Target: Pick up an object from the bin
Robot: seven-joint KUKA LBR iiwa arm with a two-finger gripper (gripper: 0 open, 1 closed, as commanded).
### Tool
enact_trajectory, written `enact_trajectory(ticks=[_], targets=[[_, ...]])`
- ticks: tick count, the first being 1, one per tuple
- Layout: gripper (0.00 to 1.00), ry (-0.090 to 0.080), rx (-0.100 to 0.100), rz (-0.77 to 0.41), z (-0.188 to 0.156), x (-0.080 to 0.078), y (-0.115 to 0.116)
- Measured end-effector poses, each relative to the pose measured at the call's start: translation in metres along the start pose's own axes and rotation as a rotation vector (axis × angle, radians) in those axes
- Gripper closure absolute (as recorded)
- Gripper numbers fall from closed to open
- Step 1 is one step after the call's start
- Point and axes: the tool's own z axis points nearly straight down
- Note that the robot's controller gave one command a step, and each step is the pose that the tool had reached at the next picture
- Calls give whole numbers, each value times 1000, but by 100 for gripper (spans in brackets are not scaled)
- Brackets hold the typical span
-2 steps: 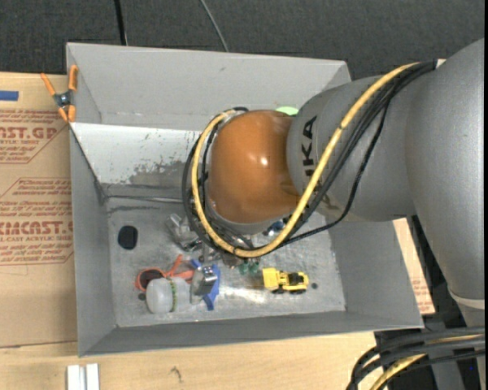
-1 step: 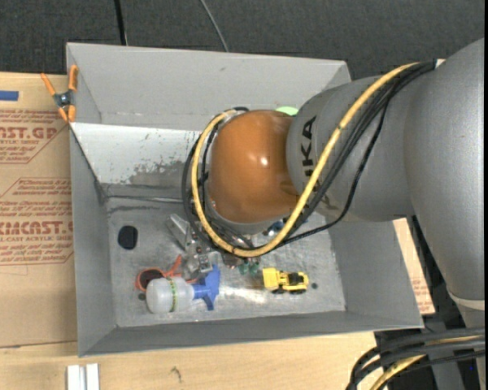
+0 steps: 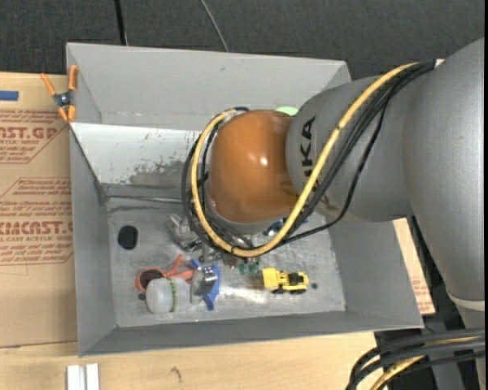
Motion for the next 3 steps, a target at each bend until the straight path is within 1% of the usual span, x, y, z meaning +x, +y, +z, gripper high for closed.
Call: enact_trajectory(ticks=[1,2,3], targets=[[0,0,0,0,0,0,0],[100,1,-1,-4,84,-18,-11],[100,1,-1,-4,84,-18,-11]])
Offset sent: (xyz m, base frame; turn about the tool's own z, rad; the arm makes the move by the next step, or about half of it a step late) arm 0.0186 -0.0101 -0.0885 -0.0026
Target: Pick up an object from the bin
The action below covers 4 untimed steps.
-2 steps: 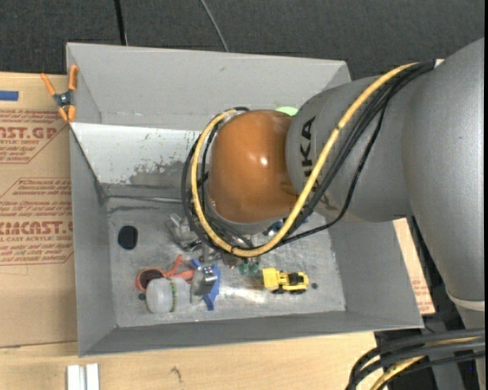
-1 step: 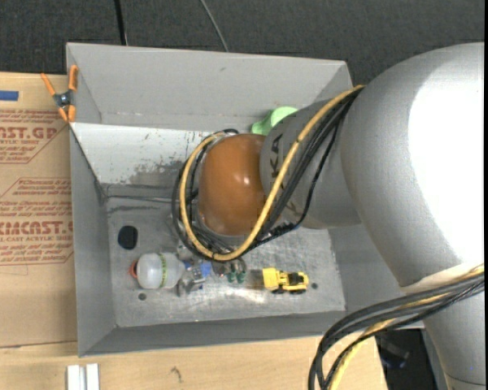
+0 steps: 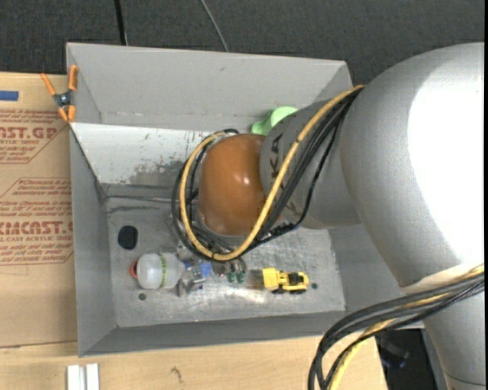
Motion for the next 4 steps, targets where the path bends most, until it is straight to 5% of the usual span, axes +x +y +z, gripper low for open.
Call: enact_trajectory(ticks=[1,3,4], targets=[[100,-2,1,5,-61,-1,-6],[100,9,3,-2,-92,2,-4],[100,-2,2,20,-164,-9,-8]])
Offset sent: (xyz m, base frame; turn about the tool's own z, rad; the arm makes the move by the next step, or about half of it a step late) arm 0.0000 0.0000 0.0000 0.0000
